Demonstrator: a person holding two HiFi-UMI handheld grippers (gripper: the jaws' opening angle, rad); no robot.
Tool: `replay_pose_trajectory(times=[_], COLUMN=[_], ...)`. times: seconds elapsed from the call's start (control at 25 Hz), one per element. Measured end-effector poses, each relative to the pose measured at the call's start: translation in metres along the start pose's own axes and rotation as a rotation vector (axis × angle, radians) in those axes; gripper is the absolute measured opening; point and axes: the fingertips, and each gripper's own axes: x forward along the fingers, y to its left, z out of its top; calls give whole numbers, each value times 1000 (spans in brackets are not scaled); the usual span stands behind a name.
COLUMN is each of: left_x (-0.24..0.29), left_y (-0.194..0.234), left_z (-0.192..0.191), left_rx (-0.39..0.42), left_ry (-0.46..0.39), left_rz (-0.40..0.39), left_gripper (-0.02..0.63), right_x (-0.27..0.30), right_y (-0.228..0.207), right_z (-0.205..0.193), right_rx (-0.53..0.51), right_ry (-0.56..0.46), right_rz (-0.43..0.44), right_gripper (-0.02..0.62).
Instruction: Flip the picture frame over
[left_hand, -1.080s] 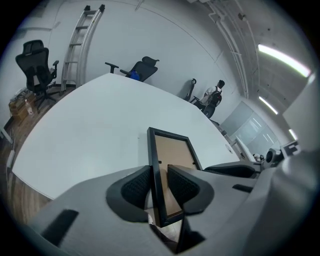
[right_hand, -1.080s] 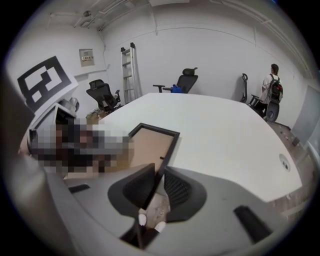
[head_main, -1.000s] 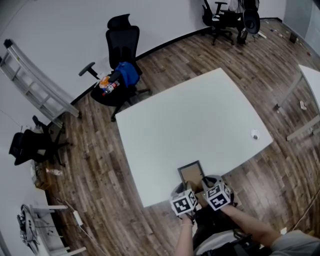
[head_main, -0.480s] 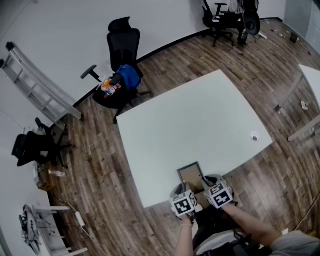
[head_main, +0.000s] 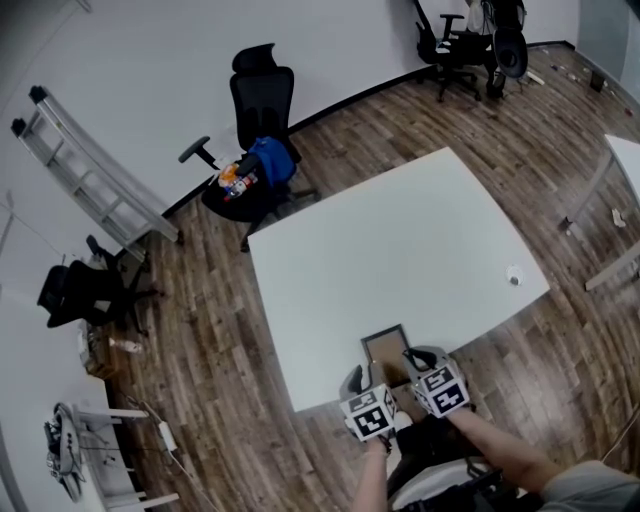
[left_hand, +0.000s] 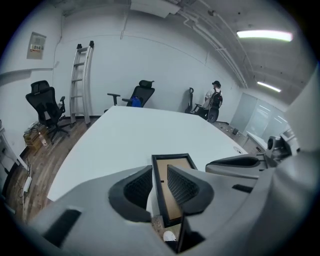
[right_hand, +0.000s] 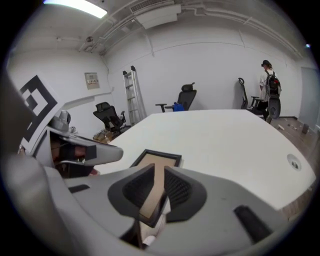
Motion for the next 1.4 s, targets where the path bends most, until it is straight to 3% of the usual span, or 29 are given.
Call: replay_pose_trajectory(times=[0.16, 0.28, 0.44, 0.96, 1.4], left_x=[-16, -26, -41, -82, -94], left_y=[-9, -15, -22, -54, -54], left_z=[12, 16, 24, 30, 29], left_rx=[21, 51, 74, 135, 124], left_ry=[-73, -120, -181, -328, -375], left_rz=[-9, 4, 6, -16, 4], left_gripper=[93, 56, 34, 3, 3], right_x=[-8, -18, -32, -78, -86], right_y=[16, 24, 32, 41, 34], right_z=[22, 32, 44, 52, 55], right_rx=[-21, -34, -56, -80, -81], right_ry=[-114, -175, -243, -345, -386], right_rz=[46, 66, 66, 73, 55], right_gripper=[64, 63, 21, 6, 5])
